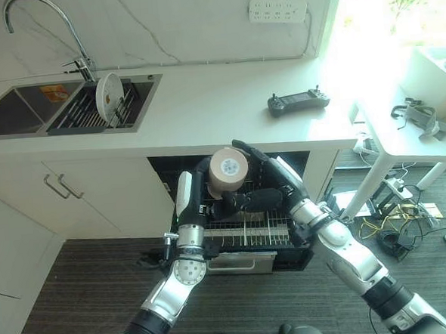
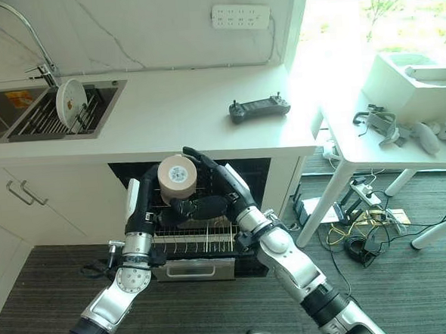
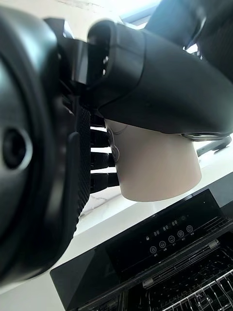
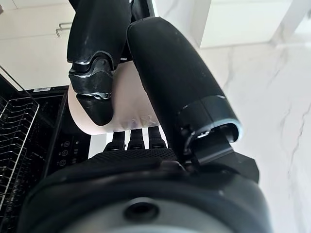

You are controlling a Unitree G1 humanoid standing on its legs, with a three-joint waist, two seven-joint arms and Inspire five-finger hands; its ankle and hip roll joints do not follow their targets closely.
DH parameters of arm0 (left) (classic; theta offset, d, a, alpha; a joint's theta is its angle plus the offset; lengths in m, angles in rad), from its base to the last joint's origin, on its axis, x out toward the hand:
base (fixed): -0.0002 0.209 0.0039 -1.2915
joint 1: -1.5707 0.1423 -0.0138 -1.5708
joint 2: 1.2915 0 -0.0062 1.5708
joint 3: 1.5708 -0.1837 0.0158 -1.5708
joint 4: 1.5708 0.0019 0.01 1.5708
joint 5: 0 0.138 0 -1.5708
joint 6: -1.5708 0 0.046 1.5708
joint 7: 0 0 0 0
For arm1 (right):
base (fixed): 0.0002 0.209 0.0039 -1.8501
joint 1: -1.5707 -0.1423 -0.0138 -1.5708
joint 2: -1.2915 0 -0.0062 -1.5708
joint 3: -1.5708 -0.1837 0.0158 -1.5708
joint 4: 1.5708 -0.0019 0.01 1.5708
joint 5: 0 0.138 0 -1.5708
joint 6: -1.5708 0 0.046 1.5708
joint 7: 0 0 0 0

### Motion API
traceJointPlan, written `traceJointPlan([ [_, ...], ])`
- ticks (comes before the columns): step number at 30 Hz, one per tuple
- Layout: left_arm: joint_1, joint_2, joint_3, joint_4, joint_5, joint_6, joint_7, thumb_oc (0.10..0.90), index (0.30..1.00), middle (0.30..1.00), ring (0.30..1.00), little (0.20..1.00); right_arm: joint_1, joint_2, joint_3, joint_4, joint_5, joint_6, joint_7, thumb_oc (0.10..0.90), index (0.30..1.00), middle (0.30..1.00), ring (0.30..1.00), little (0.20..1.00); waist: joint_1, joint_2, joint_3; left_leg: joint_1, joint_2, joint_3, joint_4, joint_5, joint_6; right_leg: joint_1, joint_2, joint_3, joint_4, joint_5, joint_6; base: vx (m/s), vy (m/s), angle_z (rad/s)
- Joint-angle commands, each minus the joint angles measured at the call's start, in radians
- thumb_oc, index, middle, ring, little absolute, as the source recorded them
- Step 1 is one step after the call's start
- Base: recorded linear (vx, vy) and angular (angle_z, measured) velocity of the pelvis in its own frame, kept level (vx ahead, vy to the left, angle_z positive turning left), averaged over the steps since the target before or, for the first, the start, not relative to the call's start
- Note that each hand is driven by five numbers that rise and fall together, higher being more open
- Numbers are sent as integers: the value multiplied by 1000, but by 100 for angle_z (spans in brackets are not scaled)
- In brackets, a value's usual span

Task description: Place the dishes in the dishwasher.

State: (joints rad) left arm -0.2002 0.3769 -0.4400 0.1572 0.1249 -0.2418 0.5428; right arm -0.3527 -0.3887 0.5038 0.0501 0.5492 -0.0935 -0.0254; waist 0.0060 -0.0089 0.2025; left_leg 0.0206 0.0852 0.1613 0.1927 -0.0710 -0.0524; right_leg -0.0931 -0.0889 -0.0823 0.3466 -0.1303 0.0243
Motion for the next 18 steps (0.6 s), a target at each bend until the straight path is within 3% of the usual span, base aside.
traceJointPlan([
  [1,-182,-16,-47,-31,30,-88,46,400,300,300,300,300,-143,68,-20,-35,-34,-78,-25,800,900,900,900,900,17,-16,-42,-31,-23,-64,107,-169,51,91,-32,-74,-47,-82,48,0,0,0],
  [18,-231,-43,-125,-29,43,-89,65,400,300,300,300,300,-194,136,40,90,-30,-61,-53,800,900,900,900,900,28,-19,-32,-25,-27,-68,107,-173,56,97,-35,-78,-47,-80,46,0,1,1],
])
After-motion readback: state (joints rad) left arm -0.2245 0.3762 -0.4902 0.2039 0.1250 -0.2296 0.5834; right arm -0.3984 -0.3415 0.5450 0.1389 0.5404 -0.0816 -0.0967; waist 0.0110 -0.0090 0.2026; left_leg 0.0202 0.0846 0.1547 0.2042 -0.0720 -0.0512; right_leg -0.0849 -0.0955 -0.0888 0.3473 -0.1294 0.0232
